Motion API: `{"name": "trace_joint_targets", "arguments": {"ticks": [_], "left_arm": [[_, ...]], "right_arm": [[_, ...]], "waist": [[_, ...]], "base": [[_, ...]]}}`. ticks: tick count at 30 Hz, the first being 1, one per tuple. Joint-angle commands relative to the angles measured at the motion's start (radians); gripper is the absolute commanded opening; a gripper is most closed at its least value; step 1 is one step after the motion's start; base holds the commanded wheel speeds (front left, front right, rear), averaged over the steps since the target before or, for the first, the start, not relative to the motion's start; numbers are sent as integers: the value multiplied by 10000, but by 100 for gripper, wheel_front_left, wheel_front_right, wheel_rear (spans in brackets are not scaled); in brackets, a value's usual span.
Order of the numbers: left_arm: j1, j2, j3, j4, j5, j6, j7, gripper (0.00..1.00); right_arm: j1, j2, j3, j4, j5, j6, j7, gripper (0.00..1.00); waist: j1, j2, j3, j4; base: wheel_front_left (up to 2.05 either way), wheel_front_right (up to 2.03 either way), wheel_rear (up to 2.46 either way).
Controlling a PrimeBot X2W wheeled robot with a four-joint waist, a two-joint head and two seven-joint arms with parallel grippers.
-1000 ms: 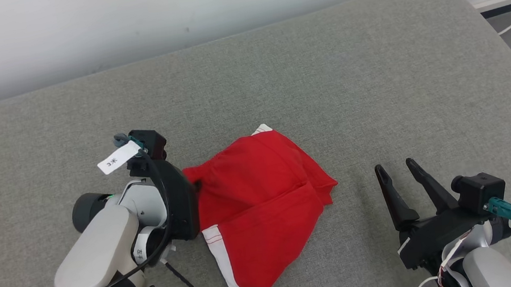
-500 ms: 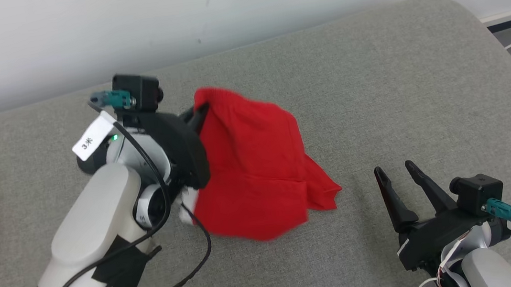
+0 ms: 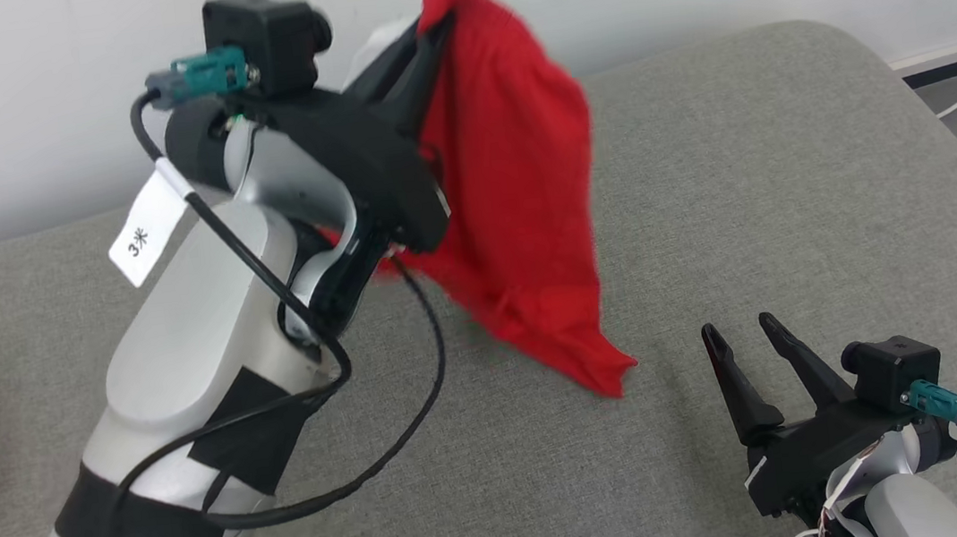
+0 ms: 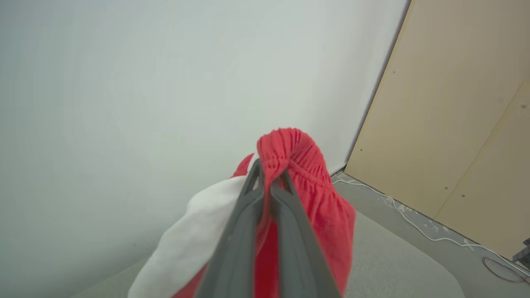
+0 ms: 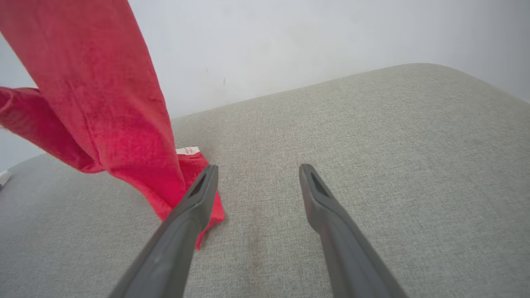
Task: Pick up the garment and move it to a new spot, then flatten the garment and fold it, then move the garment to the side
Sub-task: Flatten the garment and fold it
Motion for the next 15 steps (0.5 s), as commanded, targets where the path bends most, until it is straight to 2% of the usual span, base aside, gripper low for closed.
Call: {"name": "trace_joint_targets", "arguments": {"ticks": [1,9,15], "left_arm": [[-189,-56,-6,-110,-30,-60,-172,0],[-92,-271,-26,-618,-633,-255,-863,0],[823,228,-49,-146,-890,14,-485,0]], "right_arm": [[9,-41,-1,10,72,-3,-8,100],[82,-41,-131,-1,47,-3,-63,100],[111,-40,-211,-9,-13,-3,-50,100]], "waist": [[1,0,-16,-7],[1,0,-26,129],[1,0,40,464]], "base": [[0,0,0],[0,0,0],[0,0,0]]}}
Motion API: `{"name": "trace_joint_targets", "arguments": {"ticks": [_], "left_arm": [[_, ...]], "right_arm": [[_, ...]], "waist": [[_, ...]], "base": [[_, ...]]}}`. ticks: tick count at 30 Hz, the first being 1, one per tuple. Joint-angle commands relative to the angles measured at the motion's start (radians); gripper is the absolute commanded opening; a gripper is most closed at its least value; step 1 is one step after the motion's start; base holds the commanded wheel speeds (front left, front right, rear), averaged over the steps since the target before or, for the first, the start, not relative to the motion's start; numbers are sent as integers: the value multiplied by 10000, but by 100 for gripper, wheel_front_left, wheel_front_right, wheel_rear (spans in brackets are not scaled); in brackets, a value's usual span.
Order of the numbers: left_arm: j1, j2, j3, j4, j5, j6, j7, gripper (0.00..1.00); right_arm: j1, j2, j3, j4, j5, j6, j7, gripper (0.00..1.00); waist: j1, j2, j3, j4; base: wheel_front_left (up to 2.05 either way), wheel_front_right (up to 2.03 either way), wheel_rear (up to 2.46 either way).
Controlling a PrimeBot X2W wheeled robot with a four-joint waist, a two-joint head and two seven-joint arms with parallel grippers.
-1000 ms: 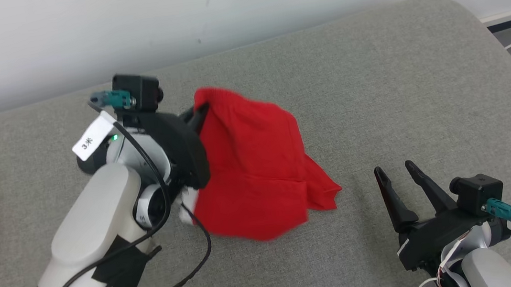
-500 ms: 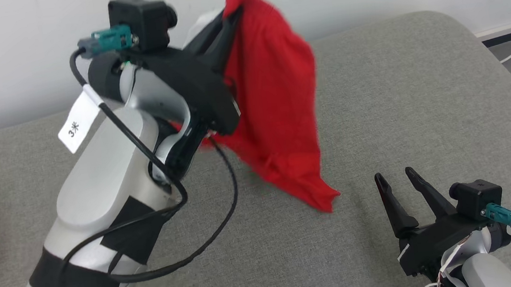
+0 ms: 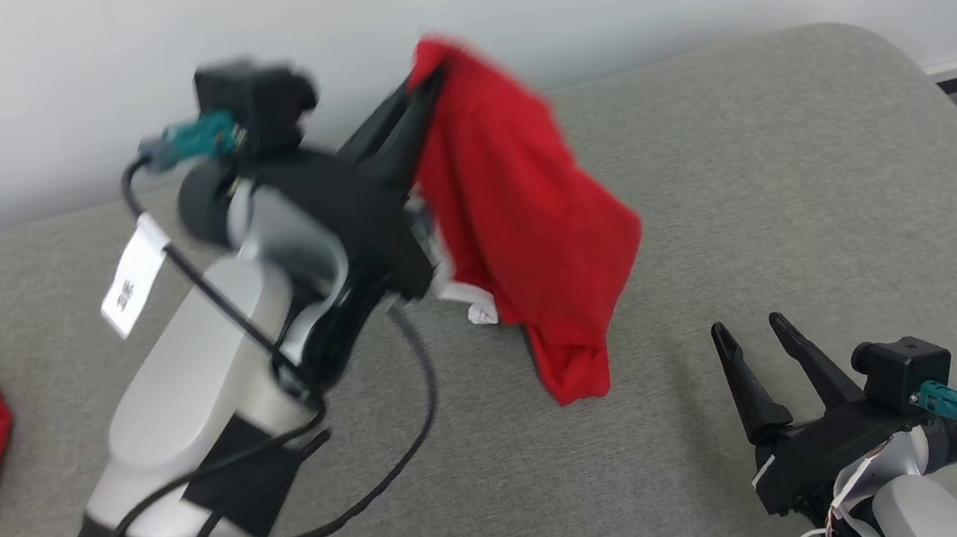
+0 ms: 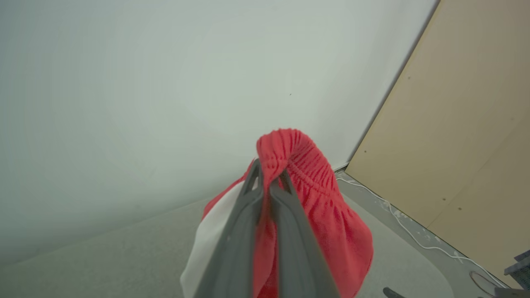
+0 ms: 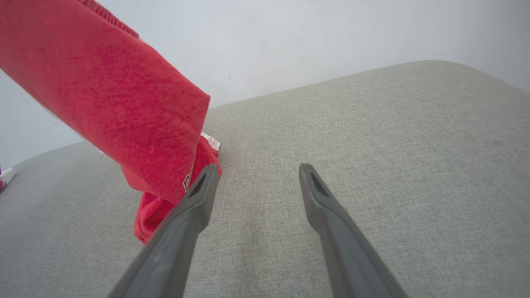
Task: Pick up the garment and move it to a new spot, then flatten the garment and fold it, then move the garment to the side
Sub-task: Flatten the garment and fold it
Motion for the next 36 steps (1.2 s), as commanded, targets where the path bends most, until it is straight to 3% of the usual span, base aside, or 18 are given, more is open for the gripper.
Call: {"name": "trace_joint_targets", "arguments": {"ticks": [1,10,18,26,27,28,36], "left_arm": [[318,206,47,91,-159,111,41,0],[1989,1219,424,224,-484,587,-60,0],[3644,2125,534,-832,-599,1130,39,0],[5496,2927,963,-1993,-951,2002,-39,0],[5647,2978,994,-2038,-1006,2066,-39,8],[5792,3021,1013,-2081,-1044,2122,-21,100],[6503,3212,1201,-2424,-1434,2610,298,100]], "right_arm": [[67,-43,-46,-10,-38,-3,-19,100],[175,-42,-155,-127,-176,-3,116,100],[355,-43,-224,-326,-256,-3,295,100],[488,-43,-218,-480,-274,-3,463,100],[495,-42,-223,-488,-276,-3,467,100],[502,-42,-233,-498,-279,-3,478,100],[527,-42,-267,-567,-289,-3,542,100]], "waist": [[1,0,34,174],[1,0,48,664],[1,0,-95,1124],[1,0,-199,1332],[1,0,-204,1343],[1,0,-206,1353],[1,0,-208,1380]], "base": [[0,0,0],[0,0,0],[0,0,0],[0,0,0],[0,0,0],[0,0,0],[0,0,0]]}}
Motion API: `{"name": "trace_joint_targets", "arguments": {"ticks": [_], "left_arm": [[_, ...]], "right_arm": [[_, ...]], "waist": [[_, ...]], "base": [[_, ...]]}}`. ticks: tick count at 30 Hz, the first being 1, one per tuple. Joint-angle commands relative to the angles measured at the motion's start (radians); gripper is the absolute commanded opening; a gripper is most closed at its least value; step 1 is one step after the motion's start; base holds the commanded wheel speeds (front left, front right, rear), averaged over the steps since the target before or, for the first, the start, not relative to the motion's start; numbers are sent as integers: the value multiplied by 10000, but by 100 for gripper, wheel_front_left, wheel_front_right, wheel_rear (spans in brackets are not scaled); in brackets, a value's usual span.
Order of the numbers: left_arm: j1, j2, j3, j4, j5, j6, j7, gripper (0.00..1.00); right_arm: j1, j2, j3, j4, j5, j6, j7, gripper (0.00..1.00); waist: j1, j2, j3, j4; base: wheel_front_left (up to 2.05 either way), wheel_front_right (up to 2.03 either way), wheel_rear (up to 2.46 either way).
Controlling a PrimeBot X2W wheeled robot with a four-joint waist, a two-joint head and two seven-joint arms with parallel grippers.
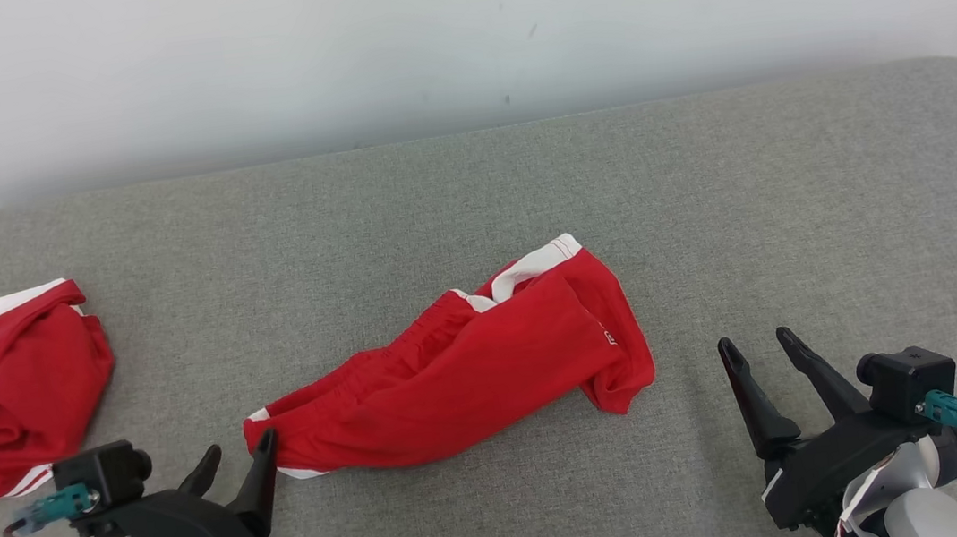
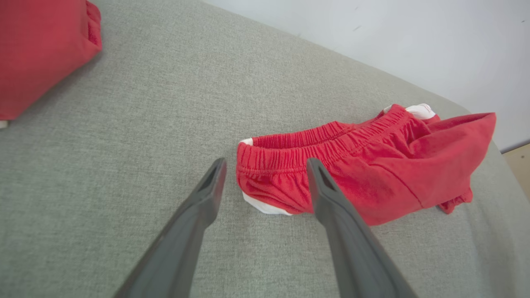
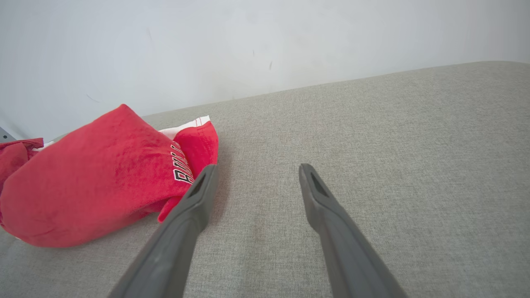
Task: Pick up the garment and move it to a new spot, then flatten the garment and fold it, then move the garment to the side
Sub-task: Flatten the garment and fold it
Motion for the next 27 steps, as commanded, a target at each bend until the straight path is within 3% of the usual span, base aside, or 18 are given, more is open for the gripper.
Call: {"name": "trace_joint_targets", "arguments": {"ticks": [1,11,19,27], "left_arm": [[149,166,97,-140,-139,89,105,100],[-862,672,-12,-1065,-98,610,1708,100],[-2221,379,-527,-1360,-57,835,3253,100],[-4073,-63,-1545,-536,534,900,4984,100]], "right_arm": [[80,-42,-43,-38,-30,-3,6,100],[-4,-40,29,25,102,-3,-7,100],[-112,-42,89,127,192,-3,-137,100],[-298,-42,184,274,406,-3,-345,100]], "waist": [[0,0,0,3],[0,0,-18,-121],[0,0,68,-538],[0,0,447,-1309]], "base": [[0,0,0],[0,0,0],[0,0,0],[0,0,0]]}}
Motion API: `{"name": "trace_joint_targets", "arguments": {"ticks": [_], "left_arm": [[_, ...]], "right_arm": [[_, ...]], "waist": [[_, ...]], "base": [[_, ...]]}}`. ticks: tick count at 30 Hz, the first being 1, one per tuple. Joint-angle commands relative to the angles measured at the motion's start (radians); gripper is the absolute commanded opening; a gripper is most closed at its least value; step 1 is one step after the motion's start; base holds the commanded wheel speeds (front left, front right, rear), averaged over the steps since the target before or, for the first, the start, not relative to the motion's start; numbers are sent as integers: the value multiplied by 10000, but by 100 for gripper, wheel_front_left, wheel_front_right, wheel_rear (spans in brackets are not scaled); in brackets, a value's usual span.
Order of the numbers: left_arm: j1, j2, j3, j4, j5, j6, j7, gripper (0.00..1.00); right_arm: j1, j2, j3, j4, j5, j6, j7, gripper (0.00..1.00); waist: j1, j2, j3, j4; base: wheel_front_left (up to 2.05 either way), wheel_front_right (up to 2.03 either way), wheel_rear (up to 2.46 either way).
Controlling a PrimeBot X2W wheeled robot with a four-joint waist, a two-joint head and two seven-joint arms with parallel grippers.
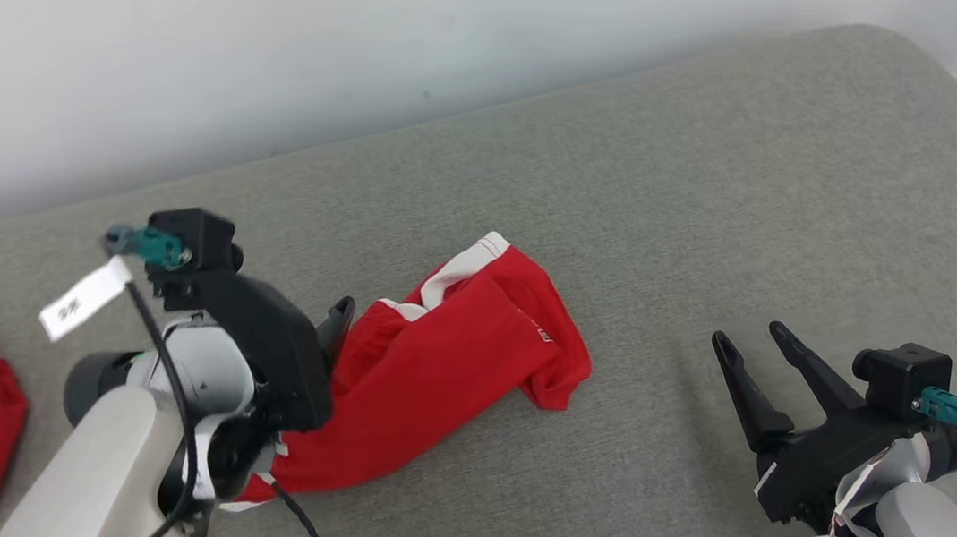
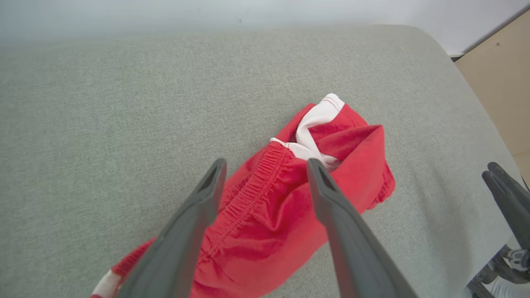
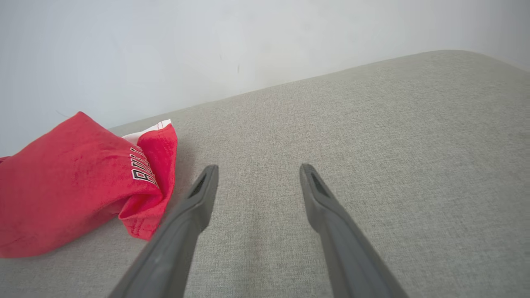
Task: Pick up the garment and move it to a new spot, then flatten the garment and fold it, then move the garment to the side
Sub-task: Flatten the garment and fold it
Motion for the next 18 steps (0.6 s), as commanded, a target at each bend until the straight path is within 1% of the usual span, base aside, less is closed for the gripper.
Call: {"name": "trace_joint_targets", "arguments": {"ticks": [1,8,13,16,18], "left_arm": [[-228,24,-70,175,131,-41,216,100],[-1218,-66,-464,1047,373,92,1205,100],[-1493,178,-665,1557,524,211,1842,100],[-1549,334,-722,1705,573,266,2047,100],[-1509,329,-698,1737,444,261,2137,100]], "right_arm": [[-119,-41,13,19,127,-3,-70,100],[-335,-38,156,305,330,-3,-365,100],[-463,-40,284,519,485,-3,-543,100],[-520,-38,280,638,534,-3,-653,100],[-531,-38,288,711,576,-3,-733,100]], "waist": [[-1,-1,263,-385],[-1,-1,692,-1061],[-1,-1,934,-1500],[-1,-1,1039,-1636],[-1,-1,1088,-1670]], "base": [[0,0,0],[0,0,0],[0,0,0],[0,0,0],[0,0,0]]}}
